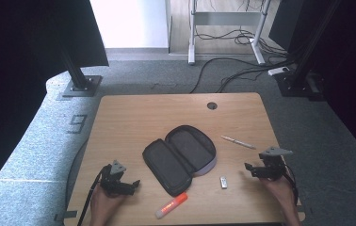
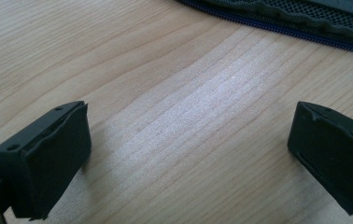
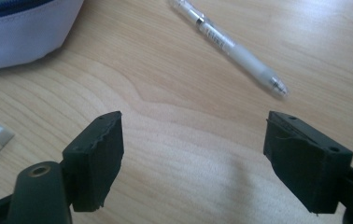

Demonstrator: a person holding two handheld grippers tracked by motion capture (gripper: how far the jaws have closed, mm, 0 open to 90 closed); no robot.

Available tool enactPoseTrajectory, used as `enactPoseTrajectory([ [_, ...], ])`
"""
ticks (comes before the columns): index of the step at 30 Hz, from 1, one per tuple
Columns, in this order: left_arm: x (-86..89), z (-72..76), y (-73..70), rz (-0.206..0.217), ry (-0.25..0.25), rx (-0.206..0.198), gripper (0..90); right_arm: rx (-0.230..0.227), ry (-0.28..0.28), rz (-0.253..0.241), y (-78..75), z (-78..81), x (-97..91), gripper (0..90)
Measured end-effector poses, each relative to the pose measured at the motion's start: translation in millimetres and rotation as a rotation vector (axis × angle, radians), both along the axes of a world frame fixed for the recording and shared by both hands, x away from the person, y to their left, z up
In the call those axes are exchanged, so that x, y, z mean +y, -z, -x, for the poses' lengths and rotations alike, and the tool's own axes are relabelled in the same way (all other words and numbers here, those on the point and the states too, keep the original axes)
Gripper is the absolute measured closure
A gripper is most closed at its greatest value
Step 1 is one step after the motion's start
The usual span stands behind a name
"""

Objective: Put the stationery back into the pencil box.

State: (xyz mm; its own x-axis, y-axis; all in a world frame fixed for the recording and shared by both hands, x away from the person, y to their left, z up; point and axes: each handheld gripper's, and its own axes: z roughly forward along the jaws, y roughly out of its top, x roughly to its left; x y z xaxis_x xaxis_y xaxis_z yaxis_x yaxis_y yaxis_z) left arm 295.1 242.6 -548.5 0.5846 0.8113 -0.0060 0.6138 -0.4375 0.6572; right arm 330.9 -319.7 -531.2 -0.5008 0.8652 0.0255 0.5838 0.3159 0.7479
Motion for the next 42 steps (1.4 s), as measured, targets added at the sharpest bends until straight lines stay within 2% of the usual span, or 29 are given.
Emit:
enactPoseTrajectory([
  [13, 0.1, 0.0, -0.1, 0.000, 0.001, 0.001, 0.0, 0.003, -0.017, 0.010, -9.1, -18.2, -2.7, 32.8],
  [21, 0.0, 0.0, -0.1, -0.001, 0.001, 0.001, 0.0, 0.003, -0.023, 0.019, -13.2, -29.5, -4.3, 37.5],
  [29, 0.1, 0.0, -0.1, 0.000, 0.001, 0.001, 0.0, 0.012, -0.049, 0.052, -16.2, -43.2, -5.8, 42.2],
  [38, 0.1, 0.0, -0.1, 0.000, 0.001, 0.001, 0.0, 0.022, -0.068, 0.051, -22.0, -59.0, -6.6, 46.6],
  [42, 0.0, 0.0, 0.0, 0.000, 0.000, 0.000, 0.0, 0.028, -0.069, 0.066, -22.1, -66.3, -6.6, 47.4],
])
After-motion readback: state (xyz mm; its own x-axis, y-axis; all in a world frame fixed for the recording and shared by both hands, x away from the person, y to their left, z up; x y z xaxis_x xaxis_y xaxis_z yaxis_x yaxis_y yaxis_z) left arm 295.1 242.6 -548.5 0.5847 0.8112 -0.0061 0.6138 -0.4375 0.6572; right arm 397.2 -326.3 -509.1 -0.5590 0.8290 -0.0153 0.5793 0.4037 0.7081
